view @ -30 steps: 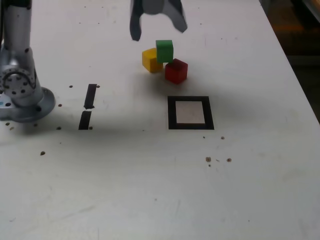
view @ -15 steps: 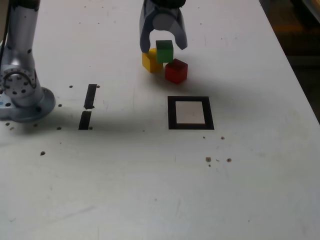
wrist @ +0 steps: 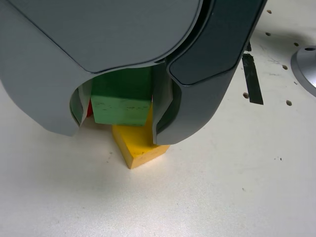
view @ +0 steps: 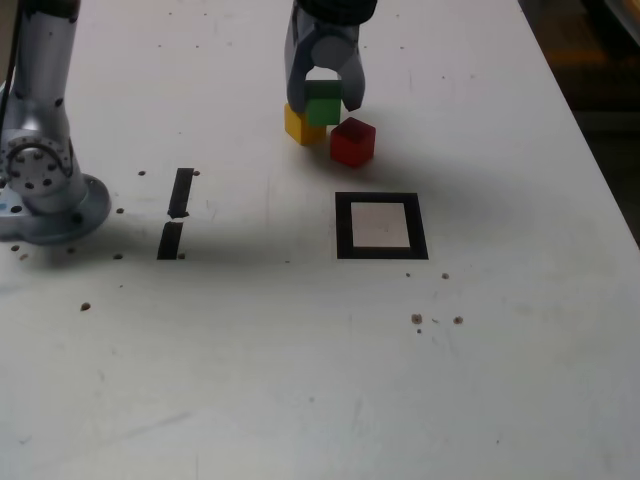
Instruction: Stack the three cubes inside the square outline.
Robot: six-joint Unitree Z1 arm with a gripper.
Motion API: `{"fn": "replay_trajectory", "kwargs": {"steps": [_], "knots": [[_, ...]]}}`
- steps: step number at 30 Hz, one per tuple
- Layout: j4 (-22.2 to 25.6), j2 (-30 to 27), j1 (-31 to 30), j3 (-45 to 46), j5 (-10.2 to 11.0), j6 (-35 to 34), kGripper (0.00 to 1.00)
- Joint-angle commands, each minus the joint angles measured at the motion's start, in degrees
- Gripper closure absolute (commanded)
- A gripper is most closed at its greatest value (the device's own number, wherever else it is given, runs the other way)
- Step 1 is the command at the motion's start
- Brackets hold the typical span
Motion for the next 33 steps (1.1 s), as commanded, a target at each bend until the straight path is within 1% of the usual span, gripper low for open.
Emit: {"fn": "replay_trajectory", "kwargs": {"steps": [1, 4, 10, 14, 20, 25, 33], "knots": [[0.06, -0.76, 0.01, -1.02, -0.19, 0.17, 0.69], [0.80, -1.57, -1.02, -3.86, -0.48, 0.29, 0.72], [2.61, -0.87, -6.60, -13.17, -2.69, 0.38, 0.79], [4.89, 1.71, -9.31, -18.23, -3.15, -0.23, 0.79], [8.89, 7.49, -11.07, -24.15, -3.90, -1.10, 0.79], [10.33, 12.24, -11.97, -28.42, -3.88, -1.30, 0.79], [10.55, 18.36, -12.04, -31.96, -2.00, -1.18, 0.78]]}}
